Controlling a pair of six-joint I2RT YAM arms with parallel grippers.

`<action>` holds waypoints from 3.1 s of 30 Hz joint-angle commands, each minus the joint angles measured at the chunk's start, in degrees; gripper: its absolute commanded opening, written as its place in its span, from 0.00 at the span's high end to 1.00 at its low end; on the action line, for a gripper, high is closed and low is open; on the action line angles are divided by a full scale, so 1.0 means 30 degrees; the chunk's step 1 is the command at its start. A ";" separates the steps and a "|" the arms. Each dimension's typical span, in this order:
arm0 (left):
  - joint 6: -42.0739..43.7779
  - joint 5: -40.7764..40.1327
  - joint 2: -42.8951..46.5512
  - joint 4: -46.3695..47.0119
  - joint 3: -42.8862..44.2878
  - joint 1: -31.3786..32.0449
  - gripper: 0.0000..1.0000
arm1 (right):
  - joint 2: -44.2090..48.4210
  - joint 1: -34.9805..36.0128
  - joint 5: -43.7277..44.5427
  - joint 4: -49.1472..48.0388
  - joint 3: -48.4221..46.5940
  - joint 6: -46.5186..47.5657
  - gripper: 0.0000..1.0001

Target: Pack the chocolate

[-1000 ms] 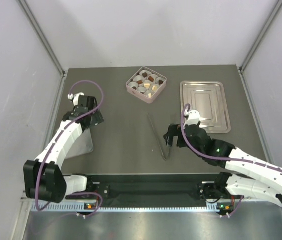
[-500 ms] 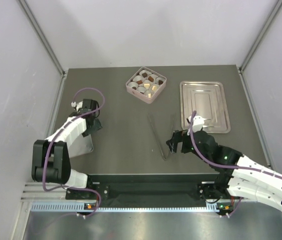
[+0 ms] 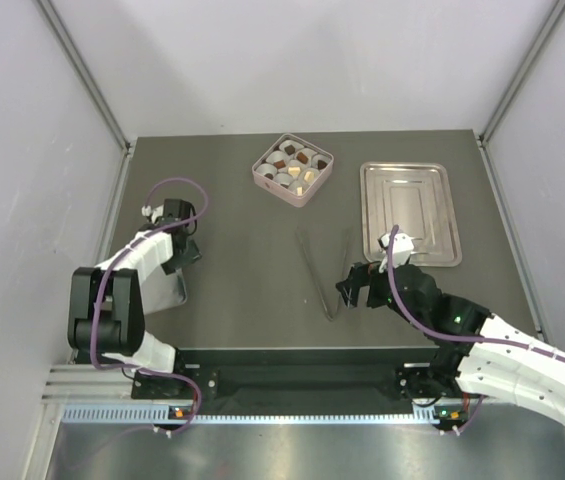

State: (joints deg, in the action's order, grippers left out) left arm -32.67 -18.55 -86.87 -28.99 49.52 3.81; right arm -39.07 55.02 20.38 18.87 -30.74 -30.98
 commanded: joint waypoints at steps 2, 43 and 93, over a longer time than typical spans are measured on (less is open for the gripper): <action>0.0605 0.0819 -0.0339 0.1227 -0.0071 -0.0275 0.47 | 0.0045 0.0262 0.0735 -0.0285 -0.0300 0.0396 0.00; -0.1506 2.5283 0.8682 0.3630 0.0546 0.3149 1.00 | -0.1237 -0.3951 -1.5668 -1.0251 -0.2547 1.4569 0.02; 0.3417 2.5316 0.6868 0.0789 0.3620 0.9686 1.00 | -1.0943 -0.5041 -2.5660 0.3582 -1.1959 2.7379 0.73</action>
State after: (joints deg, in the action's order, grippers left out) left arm -24.62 58.28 -65.54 -27.44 57.12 32.86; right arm -72.93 39.33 -53.32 29.89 -63.94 50.17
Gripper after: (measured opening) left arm 0.015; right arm 0.344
